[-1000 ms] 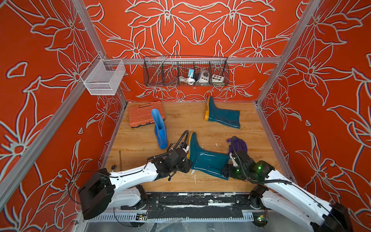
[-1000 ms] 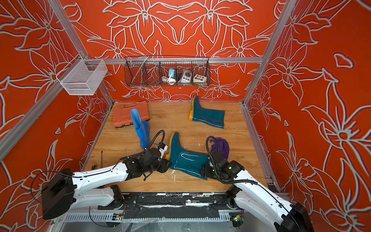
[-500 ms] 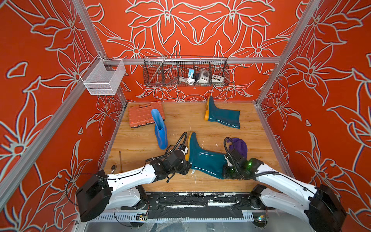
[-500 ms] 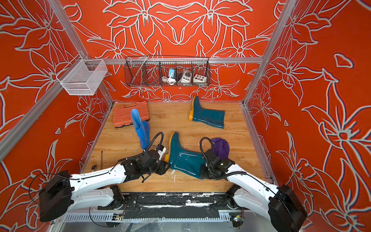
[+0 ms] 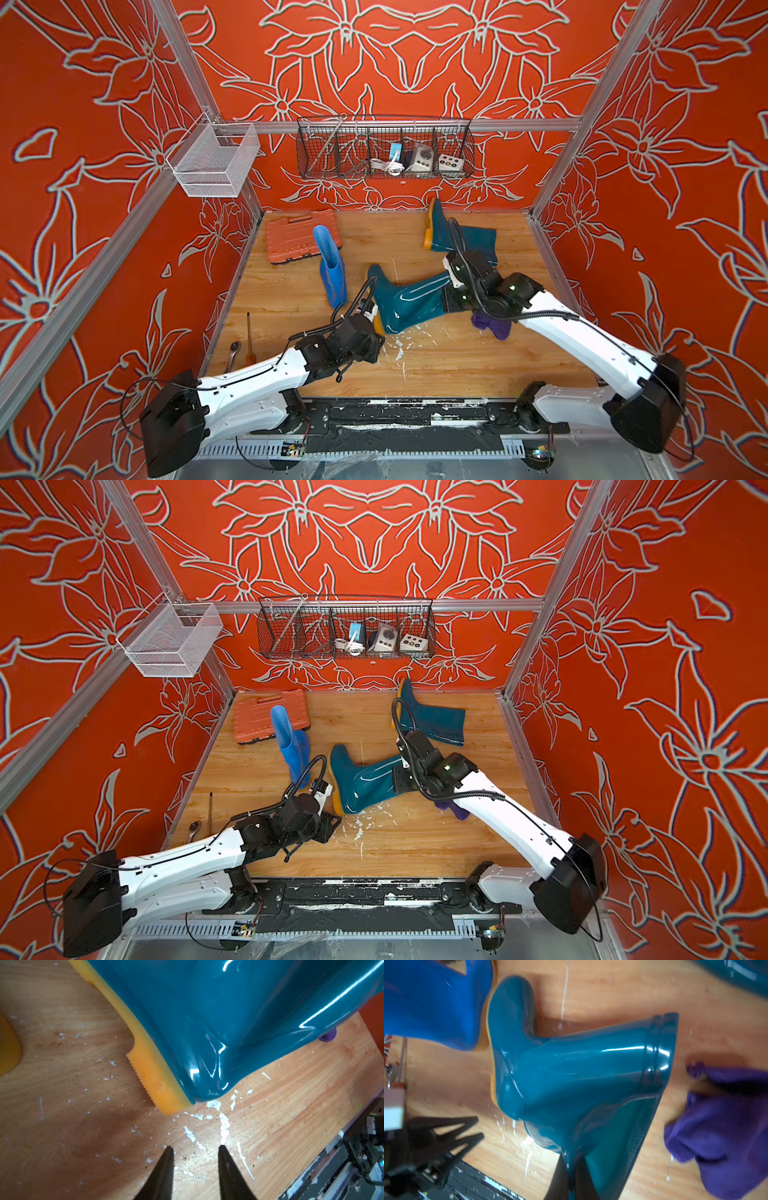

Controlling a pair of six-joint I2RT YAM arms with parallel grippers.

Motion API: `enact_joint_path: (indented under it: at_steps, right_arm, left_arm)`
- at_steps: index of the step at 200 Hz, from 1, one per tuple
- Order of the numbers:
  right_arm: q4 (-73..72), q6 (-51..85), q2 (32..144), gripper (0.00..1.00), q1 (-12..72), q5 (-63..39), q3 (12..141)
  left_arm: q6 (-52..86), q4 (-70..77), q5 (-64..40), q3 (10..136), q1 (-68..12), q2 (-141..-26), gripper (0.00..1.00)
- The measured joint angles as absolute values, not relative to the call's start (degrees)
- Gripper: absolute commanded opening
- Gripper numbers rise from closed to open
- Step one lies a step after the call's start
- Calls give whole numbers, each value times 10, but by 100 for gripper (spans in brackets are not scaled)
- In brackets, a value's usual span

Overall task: Wipe the rubber boots with a cloth
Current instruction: Adjust the rubber boot at the center of the board.

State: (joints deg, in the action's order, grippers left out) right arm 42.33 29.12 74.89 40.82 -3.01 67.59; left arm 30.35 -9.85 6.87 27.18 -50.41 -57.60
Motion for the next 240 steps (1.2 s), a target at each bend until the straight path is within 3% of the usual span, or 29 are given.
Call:
enact_joint_path:
  at_steps: [80, 240]
  right_arm:
    - [429, 214, 863, 0, 410, -44, 854]
    - [384, 198, 948, 0, 409, -68, 930]
  left_arm:
    - [253, -52, 105, 319, -499, -706, 18]
    - [180, -18, 107, 521, -361, -964, 14]
